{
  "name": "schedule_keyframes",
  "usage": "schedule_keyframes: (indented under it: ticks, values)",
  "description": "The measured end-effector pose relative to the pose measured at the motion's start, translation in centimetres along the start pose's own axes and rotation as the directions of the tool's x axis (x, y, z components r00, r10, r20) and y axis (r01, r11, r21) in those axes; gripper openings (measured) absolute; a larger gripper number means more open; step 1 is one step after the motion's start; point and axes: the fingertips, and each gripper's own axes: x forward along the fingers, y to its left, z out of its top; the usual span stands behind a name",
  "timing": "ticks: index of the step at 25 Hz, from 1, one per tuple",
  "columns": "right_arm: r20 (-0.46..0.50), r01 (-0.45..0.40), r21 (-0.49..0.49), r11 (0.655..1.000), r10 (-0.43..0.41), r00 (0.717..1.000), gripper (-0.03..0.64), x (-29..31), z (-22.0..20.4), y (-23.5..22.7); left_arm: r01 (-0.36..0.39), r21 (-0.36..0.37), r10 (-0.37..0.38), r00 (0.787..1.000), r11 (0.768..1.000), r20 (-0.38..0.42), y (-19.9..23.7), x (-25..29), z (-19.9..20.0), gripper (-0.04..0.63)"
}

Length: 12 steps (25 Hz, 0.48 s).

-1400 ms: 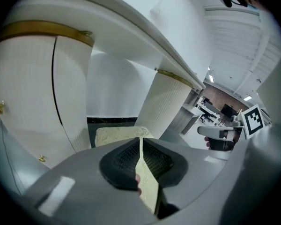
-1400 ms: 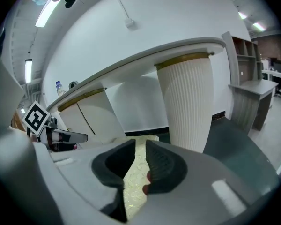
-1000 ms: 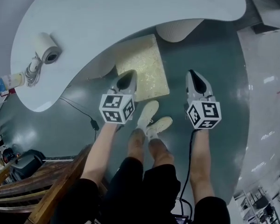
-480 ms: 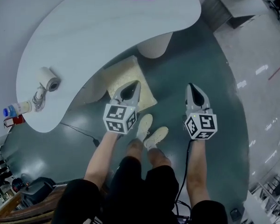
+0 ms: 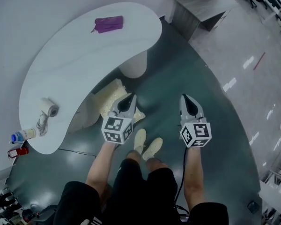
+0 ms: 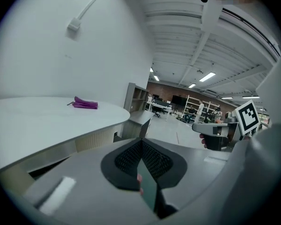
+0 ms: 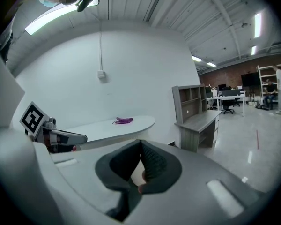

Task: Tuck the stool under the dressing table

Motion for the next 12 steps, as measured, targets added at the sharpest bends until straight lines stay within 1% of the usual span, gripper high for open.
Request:
schedule_keyframes:
  ticks: [7,12]
  values:
    - [0.051,0.074,0.007,0.997,-0.074,0.996,0.004,-4.5,4.6,-2.5,0.085,0.039,-0.086,0.995,0.996,0.040,-4.5,0.2,5.5,0.008]
    - [0.089,0.131,0.026,0.991,-0.133,0.987,0.003,-8.5,8.0,-3.9,0.153,0.098,-0.160,0.985,0.983,0.067,-8.7,-0.7,9.8,0.008]
